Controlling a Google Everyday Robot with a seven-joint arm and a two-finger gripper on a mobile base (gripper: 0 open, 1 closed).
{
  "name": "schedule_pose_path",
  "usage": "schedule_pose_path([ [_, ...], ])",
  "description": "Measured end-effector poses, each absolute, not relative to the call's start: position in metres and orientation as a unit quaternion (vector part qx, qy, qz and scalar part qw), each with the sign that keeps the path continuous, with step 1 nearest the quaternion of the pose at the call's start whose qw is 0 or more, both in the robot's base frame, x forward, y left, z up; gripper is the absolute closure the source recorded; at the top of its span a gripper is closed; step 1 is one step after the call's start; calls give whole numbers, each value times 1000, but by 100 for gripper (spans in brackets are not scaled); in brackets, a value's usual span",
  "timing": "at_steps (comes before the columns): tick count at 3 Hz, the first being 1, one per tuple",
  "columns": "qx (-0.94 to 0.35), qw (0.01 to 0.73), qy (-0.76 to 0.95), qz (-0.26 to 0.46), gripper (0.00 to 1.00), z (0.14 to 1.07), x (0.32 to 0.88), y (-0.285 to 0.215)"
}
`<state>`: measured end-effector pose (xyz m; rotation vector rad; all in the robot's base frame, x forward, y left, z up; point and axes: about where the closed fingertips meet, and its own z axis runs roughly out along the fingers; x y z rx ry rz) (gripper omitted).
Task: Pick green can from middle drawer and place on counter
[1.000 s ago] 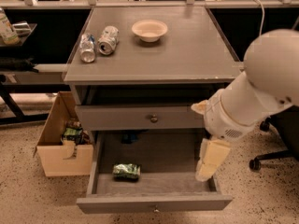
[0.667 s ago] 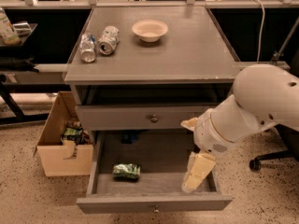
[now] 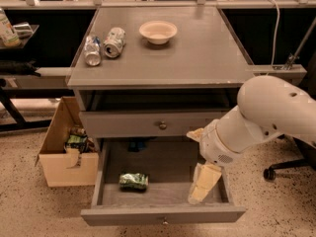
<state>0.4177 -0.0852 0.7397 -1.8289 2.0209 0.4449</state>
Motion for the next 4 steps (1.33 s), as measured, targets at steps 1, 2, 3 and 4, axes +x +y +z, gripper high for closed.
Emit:
schedule_pose_path([
  [1,-663,180,710,153,0,706,421,-68],
  [2,-682,178,697,131,0,662,425,-47],
  [3,-696,179,684,122,0,626,429,-26],
  [4,-693,192,674,166,0,553,447,9],
])
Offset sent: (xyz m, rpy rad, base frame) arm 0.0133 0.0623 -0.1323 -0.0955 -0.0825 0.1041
